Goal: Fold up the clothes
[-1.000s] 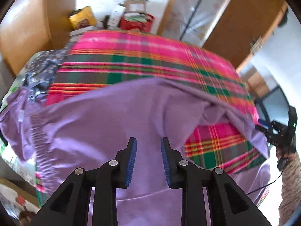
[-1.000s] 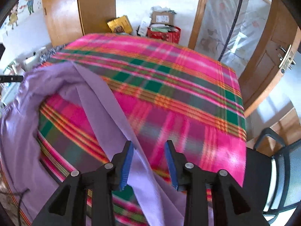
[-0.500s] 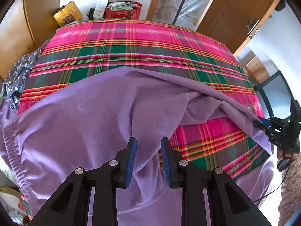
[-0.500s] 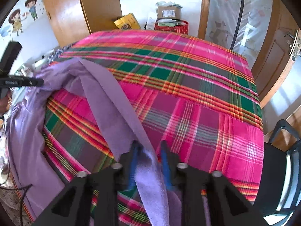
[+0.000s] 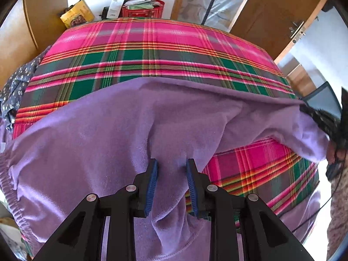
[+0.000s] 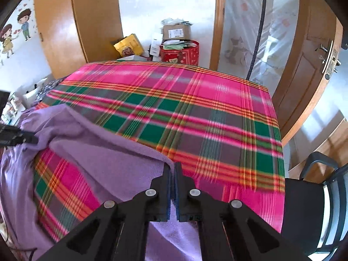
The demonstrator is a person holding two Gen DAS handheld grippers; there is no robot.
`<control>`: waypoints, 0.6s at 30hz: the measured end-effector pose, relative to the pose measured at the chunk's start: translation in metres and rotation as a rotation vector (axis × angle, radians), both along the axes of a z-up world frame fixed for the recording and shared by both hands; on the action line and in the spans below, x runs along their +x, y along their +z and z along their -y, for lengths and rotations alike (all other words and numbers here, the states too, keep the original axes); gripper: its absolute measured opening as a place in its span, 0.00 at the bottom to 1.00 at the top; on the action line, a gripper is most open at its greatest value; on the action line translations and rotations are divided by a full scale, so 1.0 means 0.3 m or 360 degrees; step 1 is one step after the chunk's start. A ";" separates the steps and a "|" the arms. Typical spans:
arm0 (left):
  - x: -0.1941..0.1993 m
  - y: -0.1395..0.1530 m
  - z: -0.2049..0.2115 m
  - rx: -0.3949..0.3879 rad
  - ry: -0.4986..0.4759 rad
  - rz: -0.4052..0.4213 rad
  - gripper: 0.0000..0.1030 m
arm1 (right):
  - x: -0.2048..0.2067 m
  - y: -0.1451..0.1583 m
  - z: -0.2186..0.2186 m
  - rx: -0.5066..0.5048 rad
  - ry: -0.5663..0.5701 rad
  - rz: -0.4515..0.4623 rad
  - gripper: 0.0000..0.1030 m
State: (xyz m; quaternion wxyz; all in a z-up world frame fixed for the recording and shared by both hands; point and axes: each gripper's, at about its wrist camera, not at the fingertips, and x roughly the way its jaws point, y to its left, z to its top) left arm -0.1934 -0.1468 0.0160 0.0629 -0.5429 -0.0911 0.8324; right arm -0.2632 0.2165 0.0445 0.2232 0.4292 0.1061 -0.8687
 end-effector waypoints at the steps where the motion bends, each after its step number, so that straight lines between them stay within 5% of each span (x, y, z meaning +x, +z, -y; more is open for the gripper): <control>1: -0.005 -0.003 0.001 0.0002 0.0002 0.0002 0.27 | -0.027 -0.005 0.006 0.0007 -0.0008 -0.0003 0.03; 18: -0.035 -0.037 0.023 0.0111 0.0034 0.0035 0.27 | -0.264 -0.112 0.092 0.0157 -0.0037 0.0026 0.03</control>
